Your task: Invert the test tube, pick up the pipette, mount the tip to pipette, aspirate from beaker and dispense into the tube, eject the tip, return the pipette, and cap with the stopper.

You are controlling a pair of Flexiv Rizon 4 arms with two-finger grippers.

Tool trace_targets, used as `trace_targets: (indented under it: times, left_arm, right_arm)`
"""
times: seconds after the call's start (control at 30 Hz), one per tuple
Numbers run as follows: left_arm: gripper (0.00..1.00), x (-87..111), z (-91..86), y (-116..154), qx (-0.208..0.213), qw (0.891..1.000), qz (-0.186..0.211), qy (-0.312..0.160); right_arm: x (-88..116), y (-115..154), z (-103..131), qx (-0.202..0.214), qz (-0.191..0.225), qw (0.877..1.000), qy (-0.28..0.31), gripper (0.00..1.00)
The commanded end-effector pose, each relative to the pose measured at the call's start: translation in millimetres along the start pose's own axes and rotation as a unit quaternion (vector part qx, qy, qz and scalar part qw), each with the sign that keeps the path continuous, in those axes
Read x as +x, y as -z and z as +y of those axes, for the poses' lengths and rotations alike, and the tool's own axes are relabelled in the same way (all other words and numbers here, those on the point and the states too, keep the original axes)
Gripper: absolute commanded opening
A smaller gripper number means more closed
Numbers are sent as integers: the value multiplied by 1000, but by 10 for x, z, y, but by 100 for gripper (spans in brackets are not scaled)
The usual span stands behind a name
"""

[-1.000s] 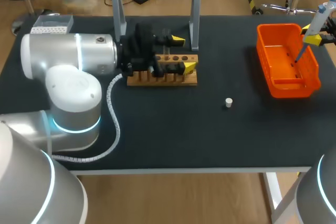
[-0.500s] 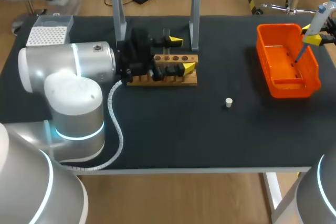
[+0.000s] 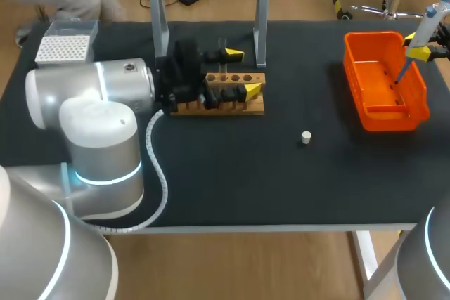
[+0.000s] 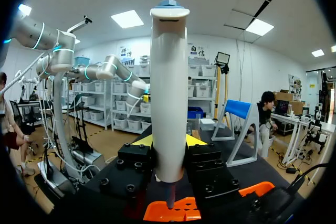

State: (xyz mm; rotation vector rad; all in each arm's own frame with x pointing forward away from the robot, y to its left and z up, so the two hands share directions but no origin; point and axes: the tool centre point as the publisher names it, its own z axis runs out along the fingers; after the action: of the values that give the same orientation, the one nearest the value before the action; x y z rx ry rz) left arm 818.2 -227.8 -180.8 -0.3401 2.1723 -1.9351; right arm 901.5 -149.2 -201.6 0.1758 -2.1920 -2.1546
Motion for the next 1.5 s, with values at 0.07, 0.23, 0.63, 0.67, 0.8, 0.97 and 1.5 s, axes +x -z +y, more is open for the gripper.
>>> trace_targets:
  times: [0.07,0.23,0.63,0.67,0.8,0.97,1.5]
  left_arm:
    - [100,33,-2,-3,-1,1000,-4,0]
    - [100,33,-2,-3,-1,1000,-4,0]
    - [100,33,-2,-3,-1,1000,-4,0]
    - [100,33,-2,-3,-1,1000,-4,0]
    - [100,33,-2,-3,-1,1000,-4,0]
    - [100,33,-2,-3,-1,1000,-4,0]
    - [100,33,-2,-3,-1,1000,-4,0]
  right_arm:
    - [2,7,10,1,1,1000,0,0]
    - [2,7,10,1,1,1000,0,0]
    - [2,7,10,1,1,1000,0,0]
    - [2,7,10,1,1,1000,0,0]
    - [2,7,10,1,1,1000,0,0]
    - [2,7,10,1,1,1000,0,0]
    - [204,-746,136,39,30,999,12,0]
